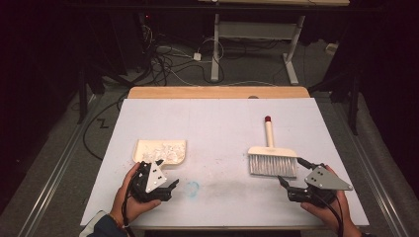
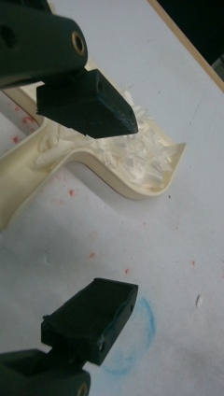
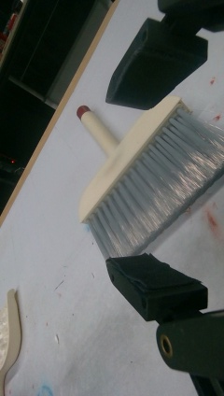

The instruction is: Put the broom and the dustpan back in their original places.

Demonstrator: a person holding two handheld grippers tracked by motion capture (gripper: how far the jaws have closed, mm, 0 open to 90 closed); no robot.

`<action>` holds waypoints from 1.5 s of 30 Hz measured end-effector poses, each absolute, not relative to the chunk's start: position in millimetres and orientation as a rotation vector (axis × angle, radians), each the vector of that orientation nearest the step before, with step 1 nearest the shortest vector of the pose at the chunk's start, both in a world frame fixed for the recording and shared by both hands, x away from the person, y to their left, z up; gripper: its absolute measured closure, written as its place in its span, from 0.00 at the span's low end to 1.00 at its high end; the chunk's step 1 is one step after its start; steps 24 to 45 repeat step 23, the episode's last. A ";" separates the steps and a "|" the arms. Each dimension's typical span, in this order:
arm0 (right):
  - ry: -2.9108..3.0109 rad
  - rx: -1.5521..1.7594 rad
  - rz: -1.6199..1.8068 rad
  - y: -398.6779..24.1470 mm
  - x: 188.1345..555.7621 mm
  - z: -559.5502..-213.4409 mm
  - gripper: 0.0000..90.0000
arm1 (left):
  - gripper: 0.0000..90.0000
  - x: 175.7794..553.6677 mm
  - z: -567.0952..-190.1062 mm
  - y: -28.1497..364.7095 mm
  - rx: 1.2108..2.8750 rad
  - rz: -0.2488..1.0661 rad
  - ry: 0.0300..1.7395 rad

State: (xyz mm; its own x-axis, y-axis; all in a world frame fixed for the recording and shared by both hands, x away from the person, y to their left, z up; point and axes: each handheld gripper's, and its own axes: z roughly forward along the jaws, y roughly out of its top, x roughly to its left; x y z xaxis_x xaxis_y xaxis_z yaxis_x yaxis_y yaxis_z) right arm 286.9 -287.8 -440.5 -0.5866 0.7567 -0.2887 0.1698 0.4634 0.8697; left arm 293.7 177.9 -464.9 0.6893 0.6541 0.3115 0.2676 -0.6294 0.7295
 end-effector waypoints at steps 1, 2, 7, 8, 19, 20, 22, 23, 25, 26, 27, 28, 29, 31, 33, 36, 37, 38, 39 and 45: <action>2.030 0.772 1.101 -287.9 286.5 -440.4 0.21 | 0.21 293.4 -464.9 177.7 2.235 0.753 0.698; 2.031 0.773 1.104 -288.0 286.3 -440.2 0.21 | 0.21 293.4 -465.1 177.6 2.238 0.756 0.697; 2.029 0.776 1.101 -287.1 286.7 -439.4 0.21 | 0.21 295.0 -465.7 177.4 2.239 0.749 0.697; 2.025 0.779 1.107 -287.3 286.5 -439.4 0.21 | 0.21 294.9 -465.8 176.9 2.238 0.748 0.697; 2.014 0.783 1.120 -289.5 289.3 -437.9 0.21 | 0.21 295.8 -467.6 175.8 2.255 0.737 0.698; 2.018 0.786 1.121 -288.6 290.1 -438.2 0.21 | 0.21 295.7 -467.9 176.0 2.256 0.735 0.700; 2.027 0.783 1.124 -287.4 291.4 -438.9 0.21 | 0.21 296.1 -467.8 176.3 2.251 0.737 0.709; 2.031 0.782 1.124 -287.0 291.8 -439.4 0.21 | 0.21 296.7 -467.5 176.4 2.251 0.738 0.716; 2.031 0.782 1.124 -287.0 291.8 -439.4 0.21 | 0.21 296.7 -467.5 176.4 2.251 0.738 0.716; 2.031 0.782 1.124 -287.0 291.8 -439.4 0.21 | 0.21 296.7 -467.5 176.4 2.251 0.738 0.716; 2.031 0.782 1.124 -287.0 291.8 -439.4 0.21 | 0.21 296.7 -467.5 176.4 2.251 0.738 0.716; 2.031 0.782 1.124 -287.0 291.8 -439.4 0.21 | 0.21 296.7 -467.5 176.4 2.251 0.738 0.716; 2.031 0.782 1.124 -287.0 291.8 -439.4 0.21 | 0.21 296.7 -467.5 176.4 2.251 0.738 0.716; 2.031 0.782 1.124 -287.0 291.8 -439.4 0.21 | 0.21 296.7 -467.5 176.4 2.251 0.738 0.716; 2.031 0.782 1.124 -287.0 291.8 -439.4 0.21 | 0.21 296.7 -467.5 176.4 2.251 0.738 0.716; 2.031 0.782 1.124 -287.0 291.8 -439.4 0.21 | 0.21 296.7 -467.5 176.4 2.251 0.738 0.716; 2.031 0.782 1.124 -287.0 291.8 -439.4 0.21 | 0.21 296.7 -467.5 176.4 2.251 0.738 0.716; 2.031 0.782 1.124 -287.0 291.8 -439.4 0.21 | 0.21 296.7 -467.5 176.4 2.251 0.738 0.716; 2.031 0.782 1.124 -287.0 291.8 -439.4 0.21 | 0.21 296.7 -467.5 176.4 2.251 0.738 0.716; 2.031 0.782 1.124 -287.0 291.8 -439.4 0.21 | 0.21 296.7 -467.5 176.4 2.251 0.738 0.716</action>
